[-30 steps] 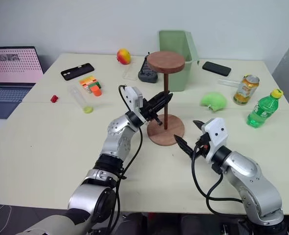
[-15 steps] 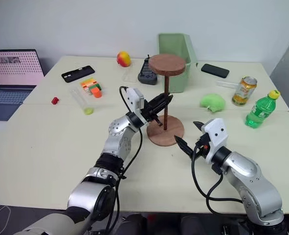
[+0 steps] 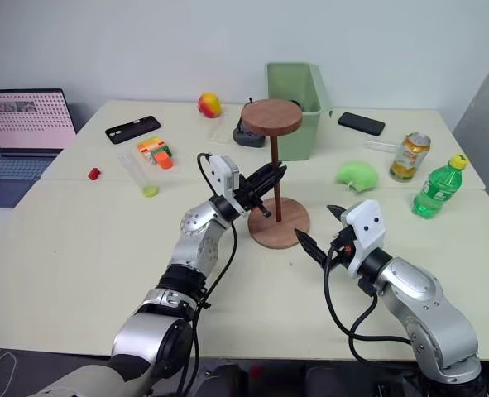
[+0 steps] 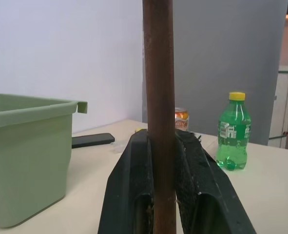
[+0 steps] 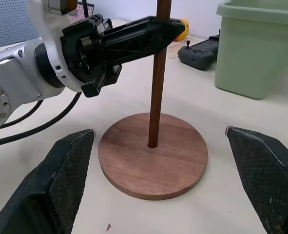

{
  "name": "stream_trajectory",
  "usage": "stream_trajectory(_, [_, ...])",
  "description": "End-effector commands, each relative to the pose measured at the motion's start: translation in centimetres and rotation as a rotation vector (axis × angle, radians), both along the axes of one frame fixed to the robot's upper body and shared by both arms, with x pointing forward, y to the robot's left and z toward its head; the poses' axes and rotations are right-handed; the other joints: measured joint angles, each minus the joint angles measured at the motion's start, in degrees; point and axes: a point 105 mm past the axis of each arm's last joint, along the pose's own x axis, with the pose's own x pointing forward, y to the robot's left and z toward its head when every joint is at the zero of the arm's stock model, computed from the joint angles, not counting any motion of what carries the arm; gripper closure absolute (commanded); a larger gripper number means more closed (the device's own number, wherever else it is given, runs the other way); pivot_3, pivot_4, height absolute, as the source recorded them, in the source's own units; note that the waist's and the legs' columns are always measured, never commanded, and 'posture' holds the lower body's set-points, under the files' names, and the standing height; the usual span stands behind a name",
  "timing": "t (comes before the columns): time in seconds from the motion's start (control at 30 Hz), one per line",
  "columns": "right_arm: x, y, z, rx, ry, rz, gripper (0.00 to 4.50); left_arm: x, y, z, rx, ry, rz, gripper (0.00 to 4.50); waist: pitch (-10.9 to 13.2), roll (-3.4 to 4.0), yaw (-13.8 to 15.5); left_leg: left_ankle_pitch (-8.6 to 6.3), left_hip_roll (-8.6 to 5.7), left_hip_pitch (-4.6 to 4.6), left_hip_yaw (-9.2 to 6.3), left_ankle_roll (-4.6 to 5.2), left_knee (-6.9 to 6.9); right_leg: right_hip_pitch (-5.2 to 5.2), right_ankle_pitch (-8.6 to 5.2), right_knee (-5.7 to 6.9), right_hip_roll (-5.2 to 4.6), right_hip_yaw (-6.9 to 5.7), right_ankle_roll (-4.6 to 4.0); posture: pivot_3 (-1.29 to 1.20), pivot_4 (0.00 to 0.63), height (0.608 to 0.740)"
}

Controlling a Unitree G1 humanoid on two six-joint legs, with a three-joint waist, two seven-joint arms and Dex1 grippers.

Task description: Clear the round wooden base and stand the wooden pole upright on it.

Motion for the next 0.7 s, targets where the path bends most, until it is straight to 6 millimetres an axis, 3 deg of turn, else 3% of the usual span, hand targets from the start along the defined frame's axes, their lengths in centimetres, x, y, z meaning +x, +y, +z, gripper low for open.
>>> stream_trajectory(0.03, [-0.5,0.2,1.4,0.013,-0.058,0.014,0.00,0.1,1.2,-5.6,0.151,0.180,0.038,4.24,-0.36,0.03,-0.09,0.00,0.02,0.07,-0.02,0.00,-0.04,0.11,-0.01,-0.07,0.02,-0.03,0.01,0.00,0.150,0.740])
stream_trajectory(0.37, [-0.5,0.2,1.6,0.015,-0.062,0.011,0.00,0.3,2.5,-7.9,0.230,0.272,0.088,4.24,-0.81,-0.10,-0.13,-0.01,0.05,0.86,-0.20,0.01,-0.41,1.01,-0.02,-0.63,0.03,-0.10,0.03,0.00,0.150,0.740])
stream_trajectory(0.7, [-0.5,0.2,1.6,0.016,-0.062,0.008,0.00,-0.4,3.7,-8.5,0.258,0.319,0.060,4.24,-1.57,-0.07,-0.39,-0.01,0.11,1.33,-0.19,0.01,-1.00,1.46,-0.11,-1.22,0.04,-0.07,0.19,0.00,0.150,0.740])
